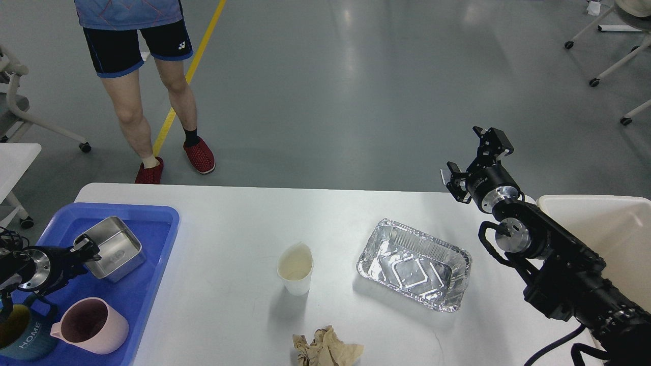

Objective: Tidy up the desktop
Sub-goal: 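Lower the steel tin into the blue tray and open the left gripper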

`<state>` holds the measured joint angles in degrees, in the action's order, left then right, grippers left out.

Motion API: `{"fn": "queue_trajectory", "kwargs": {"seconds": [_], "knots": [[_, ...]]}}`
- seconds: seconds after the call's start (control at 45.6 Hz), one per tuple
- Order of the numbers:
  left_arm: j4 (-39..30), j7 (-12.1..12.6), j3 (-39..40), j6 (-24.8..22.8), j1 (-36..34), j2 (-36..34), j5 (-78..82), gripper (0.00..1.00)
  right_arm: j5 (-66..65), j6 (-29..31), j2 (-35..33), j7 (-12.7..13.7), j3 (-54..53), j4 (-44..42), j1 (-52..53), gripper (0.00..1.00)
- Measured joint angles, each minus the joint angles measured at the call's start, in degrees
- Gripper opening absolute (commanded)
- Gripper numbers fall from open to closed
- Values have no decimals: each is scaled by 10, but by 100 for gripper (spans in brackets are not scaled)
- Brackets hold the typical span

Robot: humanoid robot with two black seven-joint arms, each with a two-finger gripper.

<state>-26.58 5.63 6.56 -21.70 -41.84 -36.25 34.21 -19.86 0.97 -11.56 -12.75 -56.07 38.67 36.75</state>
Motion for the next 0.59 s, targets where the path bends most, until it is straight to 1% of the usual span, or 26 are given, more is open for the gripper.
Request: {"fn": "queue_trajectory", "kwargs": {"seconds": [0.044,0.154,0.395,0.461,0.527,0.549,0.571,0.593], "knots": [[0,0,2,1,0,0,-2,48,0,0,1,0,0,0,0,100],[-1,1,3,-1,-2,-1,-6,49,0,0,1,0,0,0,0,100],[-26,8,5,-39,-13,-30,-6,50,0,0,1,0,0,0,0,100],[-59,10,5,-42,-16,-54,-6,50,0,0,1,0,0,0,1,100],[-111,13,5,-42,-19,-88,-6,50,0,0,1,0,0,0,1,100],[-130,15,5,-42,-21,-100,-6,50,0,0,1,0,0,0,1,100],[-180,21,5,-39,-27,-130,-6,50,0,0,1,0,0,0,1,100],[-200,23,5,-37,-30,-142,-6,50,0,0,1,0,0,0,1,100]]}}
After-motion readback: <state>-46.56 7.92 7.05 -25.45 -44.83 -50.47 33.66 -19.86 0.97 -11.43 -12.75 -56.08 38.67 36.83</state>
